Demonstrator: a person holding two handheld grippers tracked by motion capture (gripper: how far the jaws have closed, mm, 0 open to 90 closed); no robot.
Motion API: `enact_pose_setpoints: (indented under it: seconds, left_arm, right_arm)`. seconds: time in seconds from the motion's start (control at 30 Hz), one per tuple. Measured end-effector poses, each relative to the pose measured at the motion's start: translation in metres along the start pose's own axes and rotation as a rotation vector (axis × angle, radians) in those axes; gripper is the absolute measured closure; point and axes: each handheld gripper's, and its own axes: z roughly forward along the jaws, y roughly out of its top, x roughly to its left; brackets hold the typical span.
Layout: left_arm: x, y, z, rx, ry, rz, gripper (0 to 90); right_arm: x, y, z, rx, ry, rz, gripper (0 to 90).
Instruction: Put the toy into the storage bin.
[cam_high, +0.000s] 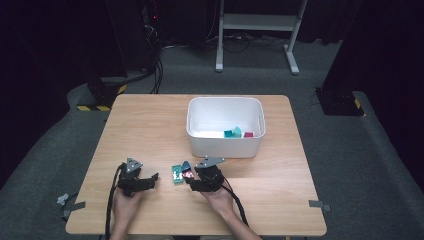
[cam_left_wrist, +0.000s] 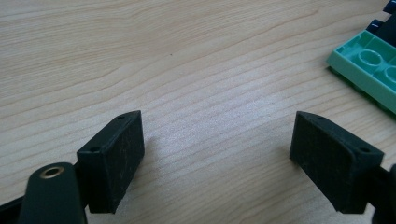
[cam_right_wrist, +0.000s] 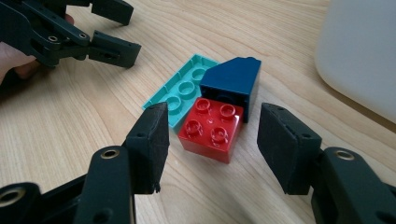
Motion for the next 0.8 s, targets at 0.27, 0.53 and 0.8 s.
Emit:
enact_pose_setpoints:
  seconds: [0.27,0.53,0.8]
  left_arm:
    - [0.000,0.000,0.000,0.000,0.000,0.000,17.7]
    - [0.000,0.000,0.000,0.000,0.000,0.000,17.7]
    - [0.000,0.000,0.000,0.000,-0.001,0.000,17.7]
  right_arm:
    - [0.003,0.001,0.010,0.014,-0.027,-0.005,44.0]
    - [0.004,0.002,0.015,0.022,-0.039,-0.006,44.3]
    - [0.004,0.001,0.016,0.034,-0.059,-0.005,46.8]
